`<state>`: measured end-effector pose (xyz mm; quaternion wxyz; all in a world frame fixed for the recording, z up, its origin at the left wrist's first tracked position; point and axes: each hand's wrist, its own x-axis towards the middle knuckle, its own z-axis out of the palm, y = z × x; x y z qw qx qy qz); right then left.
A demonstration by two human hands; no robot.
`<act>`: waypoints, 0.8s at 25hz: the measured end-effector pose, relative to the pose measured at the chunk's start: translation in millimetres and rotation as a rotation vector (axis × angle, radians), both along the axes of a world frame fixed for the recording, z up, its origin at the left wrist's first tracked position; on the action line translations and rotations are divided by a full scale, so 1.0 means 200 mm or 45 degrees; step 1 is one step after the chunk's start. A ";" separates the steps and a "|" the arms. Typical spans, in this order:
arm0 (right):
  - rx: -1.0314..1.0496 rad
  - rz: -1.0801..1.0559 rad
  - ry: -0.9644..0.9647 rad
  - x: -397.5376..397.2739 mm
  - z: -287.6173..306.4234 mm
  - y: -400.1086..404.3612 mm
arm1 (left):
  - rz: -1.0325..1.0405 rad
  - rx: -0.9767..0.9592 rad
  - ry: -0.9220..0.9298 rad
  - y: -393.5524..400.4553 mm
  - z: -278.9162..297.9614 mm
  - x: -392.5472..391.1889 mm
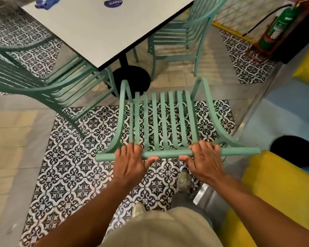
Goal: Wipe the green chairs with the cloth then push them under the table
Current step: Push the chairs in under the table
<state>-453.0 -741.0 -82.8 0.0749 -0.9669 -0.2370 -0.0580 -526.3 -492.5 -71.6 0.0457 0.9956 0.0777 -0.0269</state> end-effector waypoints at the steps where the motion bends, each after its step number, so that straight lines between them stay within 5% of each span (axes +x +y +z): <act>1: 0.011 0.018 -0.005 0.06 -0.01 -0.04 | 0.027 -0.006 0.006 -0.04 0.00 0.04; 20: -0.154 0.573 0.131 1.53 0.04 -0.25 | 0.558 -0.108 0.093 -0.58 0.06 1.00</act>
